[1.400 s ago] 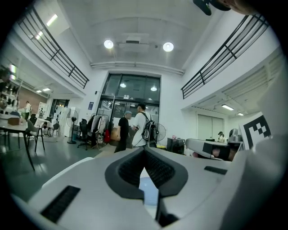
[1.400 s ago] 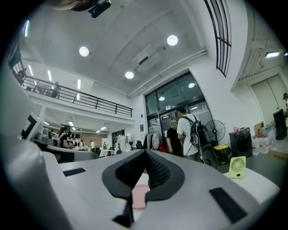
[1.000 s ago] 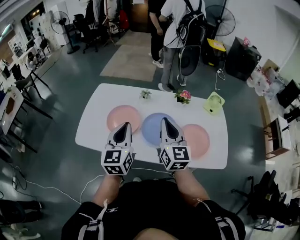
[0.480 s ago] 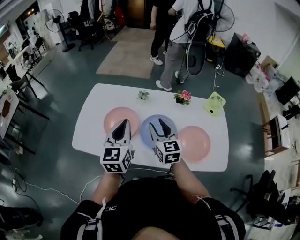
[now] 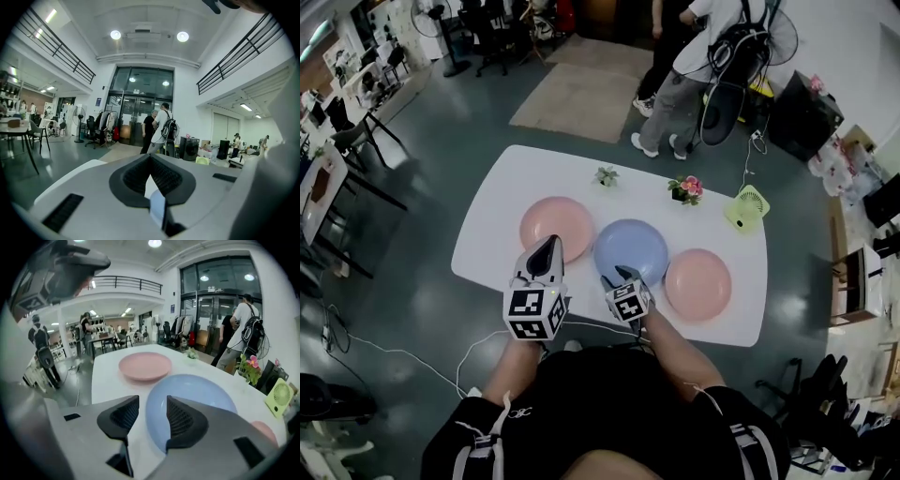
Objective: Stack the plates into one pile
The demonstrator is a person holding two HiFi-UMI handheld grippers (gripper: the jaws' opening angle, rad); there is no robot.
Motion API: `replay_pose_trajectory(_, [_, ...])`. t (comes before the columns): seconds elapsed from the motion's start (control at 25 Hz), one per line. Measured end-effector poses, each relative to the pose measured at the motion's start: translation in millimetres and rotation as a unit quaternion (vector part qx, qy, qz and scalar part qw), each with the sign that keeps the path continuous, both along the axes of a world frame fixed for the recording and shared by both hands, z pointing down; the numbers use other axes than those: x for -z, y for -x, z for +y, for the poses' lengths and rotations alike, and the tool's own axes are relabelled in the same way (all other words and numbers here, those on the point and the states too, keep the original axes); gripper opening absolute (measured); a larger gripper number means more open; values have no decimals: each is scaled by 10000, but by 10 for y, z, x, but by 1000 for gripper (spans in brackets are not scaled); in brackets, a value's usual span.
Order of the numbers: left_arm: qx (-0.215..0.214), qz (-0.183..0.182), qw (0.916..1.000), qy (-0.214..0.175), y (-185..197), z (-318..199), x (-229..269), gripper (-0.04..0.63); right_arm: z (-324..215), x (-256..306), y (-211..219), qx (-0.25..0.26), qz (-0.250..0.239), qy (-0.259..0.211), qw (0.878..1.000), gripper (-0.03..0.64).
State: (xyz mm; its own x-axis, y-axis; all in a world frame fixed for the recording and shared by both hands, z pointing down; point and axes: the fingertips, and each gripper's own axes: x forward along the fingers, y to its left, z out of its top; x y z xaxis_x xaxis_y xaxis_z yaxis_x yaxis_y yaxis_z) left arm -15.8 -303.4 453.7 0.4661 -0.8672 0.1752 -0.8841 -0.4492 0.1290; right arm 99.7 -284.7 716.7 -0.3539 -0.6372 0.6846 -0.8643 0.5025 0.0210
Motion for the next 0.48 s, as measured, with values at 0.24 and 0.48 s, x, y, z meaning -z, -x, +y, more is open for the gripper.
replay_pose_trajectory(0.24, [56, -62, 10000, 22, 141, 34, -59, 12, 148, -571, -57, 400, 961, 555, 9930, 189])
replay_pose_trajectory(0.48, [144, -99, 9998, 48, 219, 22, -41, 12, 164, -737, -151, 718, 1755, 777, 9788, 162])
